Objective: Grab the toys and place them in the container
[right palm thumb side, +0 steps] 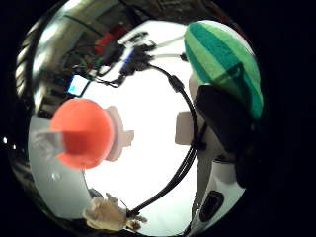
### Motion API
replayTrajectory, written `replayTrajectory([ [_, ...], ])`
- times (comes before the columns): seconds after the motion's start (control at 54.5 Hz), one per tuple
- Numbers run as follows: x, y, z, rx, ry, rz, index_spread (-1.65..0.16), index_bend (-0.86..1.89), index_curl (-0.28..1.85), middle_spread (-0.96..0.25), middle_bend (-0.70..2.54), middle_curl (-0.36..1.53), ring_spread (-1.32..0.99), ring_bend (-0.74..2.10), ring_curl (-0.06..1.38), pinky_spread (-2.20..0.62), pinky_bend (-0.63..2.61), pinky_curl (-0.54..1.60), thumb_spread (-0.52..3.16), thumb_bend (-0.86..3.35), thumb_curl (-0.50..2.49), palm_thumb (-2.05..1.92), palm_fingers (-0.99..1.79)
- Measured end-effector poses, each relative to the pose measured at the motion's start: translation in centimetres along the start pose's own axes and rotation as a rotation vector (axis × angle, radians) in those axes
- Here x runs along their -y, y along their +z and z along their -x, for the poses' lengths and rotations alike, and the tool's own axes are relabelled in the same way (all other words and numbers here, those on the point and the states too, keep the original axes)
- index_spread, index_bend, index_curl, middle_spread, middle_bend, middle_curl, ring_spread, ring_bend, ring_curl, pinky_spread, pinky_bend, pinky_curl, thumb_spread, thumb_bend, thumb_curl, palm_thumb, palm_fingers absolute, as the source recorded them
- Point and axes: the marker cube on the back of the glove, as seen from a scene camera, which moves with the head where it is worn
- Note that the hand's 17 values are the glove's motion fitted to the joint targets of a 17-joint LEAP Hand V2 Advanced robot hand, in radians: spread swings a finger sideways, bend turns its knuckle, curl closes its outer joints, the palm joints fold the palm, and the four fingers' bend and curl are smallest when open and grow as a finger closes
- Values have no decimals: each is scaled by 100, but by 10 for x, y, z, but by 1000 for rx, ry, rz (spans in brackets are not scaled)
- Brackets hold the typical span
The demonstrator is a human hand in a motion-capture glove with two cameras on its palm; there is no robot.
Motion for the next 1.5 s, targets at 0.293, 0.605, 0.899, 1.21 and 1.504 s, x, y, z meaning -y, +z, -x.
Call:
replayTrajectory([
  [0.293, -72, -189, 116, 388, -351, 83, -23, 3, -3, -38, 95, 61, -34, 149, 53, -44, 119, 45, 161, 4, 13, -2, 105],
  [0.605, -118, -262, 348, 447, -985, 52, -23, 8, -2, -39, 105, 72, -32, 154, 55, -45, 119, 45, 160, 2, 11, -3, 101],
  [0.899, -107, -219, 423, 215, -1064, 168, -25, 7, -1, -39, 87, 70, -31, 146, 51, -46, 121, 44, 155, 0, 11, 0, 83],
  [1.21, -51, -169, 316, 176, -979, 229, -31, 32, 17, -17, 36, 50, -23, 83, 28, -13, 112, 37, 107, -9, 13, -12, 4],
  [1.504, 49, 4, 187, 49, -577, 333, -36, 31, 25, -12, 34, 48, -20, 75, 25, -4, 104, 32, 95, -10, 13, -14, 11],
])
